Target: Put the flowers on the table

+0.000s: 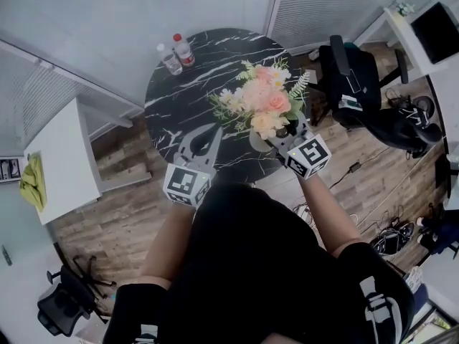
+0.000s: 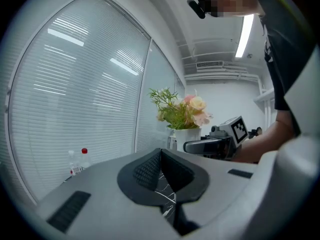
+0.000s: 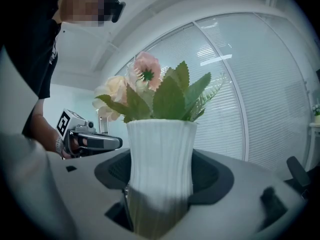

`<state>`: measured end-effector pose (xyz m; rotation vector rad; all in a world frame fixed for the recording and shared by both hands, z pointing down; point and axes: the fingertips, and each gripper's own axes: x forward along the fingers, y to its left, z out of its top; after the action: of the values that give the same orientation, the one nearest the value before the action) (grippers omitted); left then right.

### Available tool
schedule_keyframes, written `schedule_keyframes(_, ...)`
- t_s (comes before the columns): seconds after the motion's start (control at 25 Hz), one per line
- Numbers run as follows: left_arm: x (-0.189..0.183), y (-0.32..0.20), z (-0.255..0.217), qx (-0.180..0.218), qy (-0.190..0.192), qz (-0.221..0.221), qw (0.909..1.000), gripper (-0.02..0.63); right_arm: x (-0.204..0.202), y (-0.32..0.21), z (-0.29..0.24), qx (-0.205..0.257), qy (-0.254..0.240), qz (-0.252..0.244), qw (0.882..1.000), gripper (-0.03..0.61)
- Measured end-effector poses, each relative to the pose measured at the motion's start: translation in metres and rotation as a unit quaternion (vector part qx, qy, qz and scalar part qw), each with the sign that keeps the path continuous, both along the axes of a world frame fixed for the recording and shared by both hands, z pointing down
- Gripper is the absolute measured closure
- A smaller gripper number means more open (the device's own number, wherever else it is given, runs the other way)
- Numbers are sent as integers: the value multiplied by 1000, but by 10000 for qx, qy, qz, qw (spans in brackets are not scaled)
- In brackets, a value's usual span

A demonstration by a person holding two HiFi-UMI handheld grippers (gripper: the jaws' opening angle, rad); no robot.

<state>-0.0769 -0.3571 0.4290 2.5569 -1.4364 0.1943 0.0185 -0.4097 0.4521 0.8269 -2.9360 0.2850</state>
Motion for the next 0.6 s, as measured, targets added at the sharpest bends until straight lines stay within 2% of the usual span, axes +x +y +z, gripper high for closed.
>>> schedule_keyframes(0.36, -22, -50, 41, -200, 38, 184, 9996, 601, -24, -53, 27, 71, 193, 288, 9994, 239)
schedule_keyframes(0.6, -37, -77, 72, -288, 66, 129, 9995, 601, -46, -83, 53, 221, 304, 393, 9985, 239)
